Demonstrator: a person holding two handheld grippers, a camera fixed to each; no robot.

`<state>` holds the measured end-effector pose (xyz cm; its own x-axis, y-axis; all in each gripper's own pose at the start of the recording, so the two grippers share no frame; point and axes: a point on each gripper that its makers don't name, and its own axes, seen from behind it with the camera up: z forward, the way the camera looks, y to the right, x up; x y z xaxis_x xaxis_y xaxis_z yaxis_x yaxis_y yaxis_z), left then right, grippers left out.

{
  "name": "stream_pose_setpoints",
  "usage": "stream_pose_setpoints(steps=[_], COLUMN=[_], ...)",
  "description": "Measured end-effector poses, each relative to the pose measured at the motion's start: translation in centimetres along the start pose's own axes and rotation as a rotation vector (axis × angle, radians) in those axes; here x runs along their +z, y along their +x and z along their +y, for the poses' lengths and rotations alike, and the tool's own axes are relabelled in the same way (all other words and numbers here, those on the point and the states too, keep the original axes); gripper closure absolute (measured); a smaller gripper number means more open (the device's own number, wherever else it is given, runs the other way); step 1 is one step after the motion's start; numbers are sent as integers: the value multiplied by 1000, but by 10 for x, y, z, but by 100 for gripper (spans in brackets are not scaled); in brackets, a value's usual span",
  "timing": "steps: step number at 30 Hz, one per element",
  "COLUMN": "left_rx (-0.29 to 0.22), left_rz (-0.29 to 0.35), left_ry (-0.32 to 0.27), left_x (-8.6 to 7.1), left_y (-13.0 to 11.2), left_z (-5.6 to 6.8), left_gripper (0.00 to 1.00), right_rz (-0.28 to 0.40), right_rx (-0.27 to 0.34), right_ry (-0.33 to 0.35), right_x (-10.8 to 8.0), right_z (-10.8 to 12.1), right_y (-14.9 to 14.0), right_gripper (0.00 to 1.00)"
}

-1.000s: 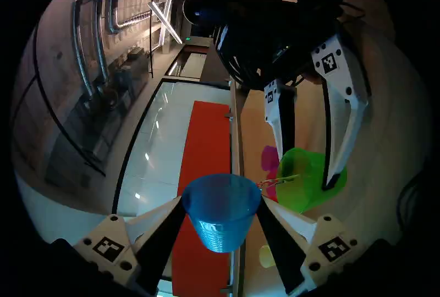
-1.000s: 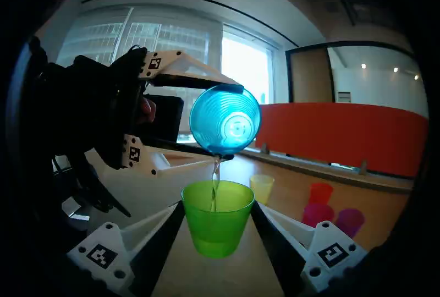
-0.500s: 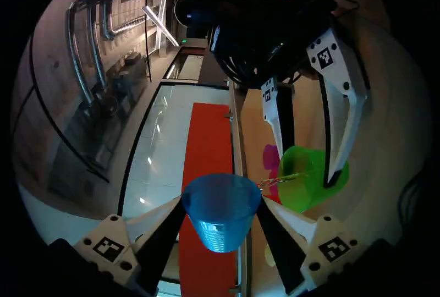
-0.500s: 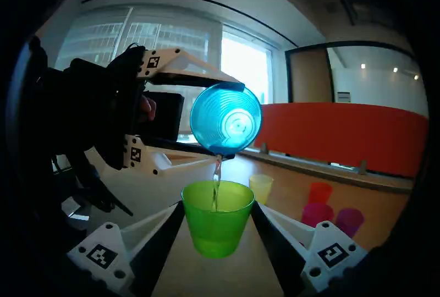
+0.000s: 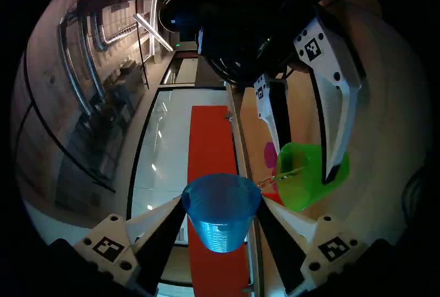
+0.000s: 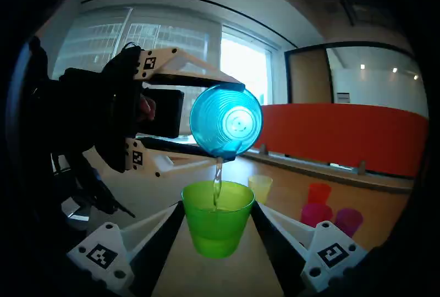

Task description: Pour water

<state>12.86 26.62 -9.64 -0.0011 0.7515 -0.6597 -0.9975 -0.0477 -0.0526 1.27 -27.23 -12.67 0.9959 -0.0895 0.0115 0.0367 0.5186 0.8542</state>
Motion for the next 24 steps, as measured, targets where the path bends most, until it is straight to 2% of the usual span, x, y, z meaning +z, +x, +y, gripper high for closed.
stream_pose_setpoints(steps=[12,24], left_rx=[57,26], left_rz=[9,10], left_ry=[8,16], left_x=[3,2], left_y=[4,1], left_z=[0,-2], left_gripper=[14,13], right_rz=[-1,-4], right_rx=[-1,-1], right_ry=[-2,-4], right_x=[0,0], right_z=[1,2], right_y=[-2,-1], right_gripper=[9,9])
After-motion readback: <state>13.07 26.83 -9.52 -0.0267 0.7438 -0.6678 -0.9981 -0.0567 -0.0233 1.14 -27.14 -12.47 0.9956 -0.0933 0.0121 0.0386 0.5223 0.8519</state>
